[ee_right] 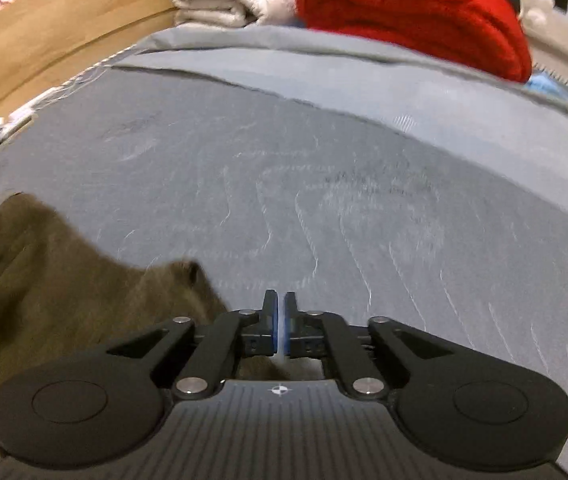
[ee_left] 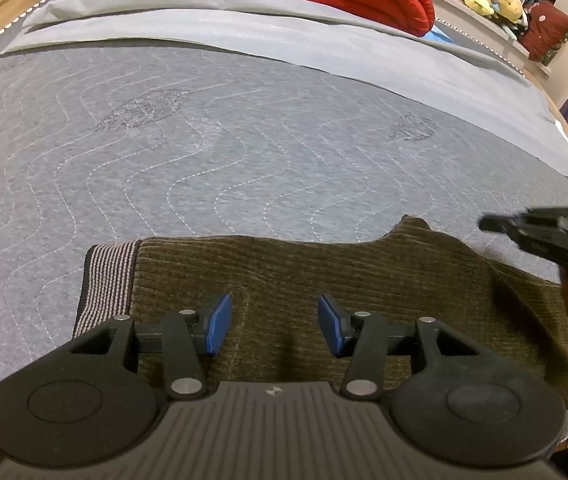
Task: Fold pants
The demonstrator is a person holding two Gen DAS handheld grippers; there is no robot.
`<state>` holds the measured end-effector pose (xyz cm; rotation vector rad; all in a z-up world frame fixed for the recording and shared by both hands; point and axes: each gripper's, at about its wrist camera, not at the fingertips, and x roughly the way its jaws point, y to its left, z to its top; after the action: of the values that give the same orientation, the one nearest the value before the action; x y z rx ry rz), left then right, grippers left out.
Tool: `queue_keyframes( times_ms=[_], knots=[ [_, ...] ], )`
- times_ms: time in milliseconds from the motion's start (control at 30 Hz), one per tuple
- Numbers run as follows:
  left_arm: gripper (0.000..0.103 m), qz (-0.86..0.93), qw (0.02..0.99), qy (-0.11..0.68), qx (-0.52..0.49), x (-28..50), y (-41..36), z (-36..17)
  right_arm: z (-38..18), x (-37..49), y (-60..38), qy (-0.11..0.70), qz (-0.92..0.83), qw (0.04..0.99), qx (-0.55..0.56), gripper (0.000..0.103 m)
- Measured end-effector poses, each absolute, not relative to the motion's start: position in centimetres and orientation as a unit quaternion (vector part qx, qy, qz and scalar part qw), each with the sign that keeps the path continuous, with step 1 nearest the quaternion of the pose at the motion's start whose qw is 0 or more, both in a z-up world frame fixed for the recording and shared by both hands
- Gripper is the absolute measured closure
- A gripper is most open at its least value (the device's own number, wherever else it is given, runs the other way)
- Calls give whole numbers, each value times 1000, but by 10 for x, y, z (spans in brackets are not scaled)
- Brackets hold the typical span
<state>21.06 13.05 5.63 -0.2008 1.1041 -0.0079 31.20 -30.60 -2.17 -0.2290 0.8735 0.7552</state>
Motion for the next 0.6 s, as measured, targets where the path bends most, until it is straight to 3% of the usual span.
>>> queue_keyframes(
  times_ms=[267,433,467,533,600],
  knots=[
    [50,-10,848,521,-93,212,122,58,-32,282,-343,431,396,795,-158,76],
    [50,-21,848,523,-83,215,105,57,-52,259,-338,419,391,784,-238,74],
    [50,-22,848,524,-81,216,102,57,-52,256,-336,412,392,783,-249,74],
    [50,-22,847,525,-78,217,97,56,-51,251,-334,401,398,781,-268,92],
    [50,-23,847,525,-78,218,95,55,-47,250,-336,393,400,782,-273,101]
  ],
)
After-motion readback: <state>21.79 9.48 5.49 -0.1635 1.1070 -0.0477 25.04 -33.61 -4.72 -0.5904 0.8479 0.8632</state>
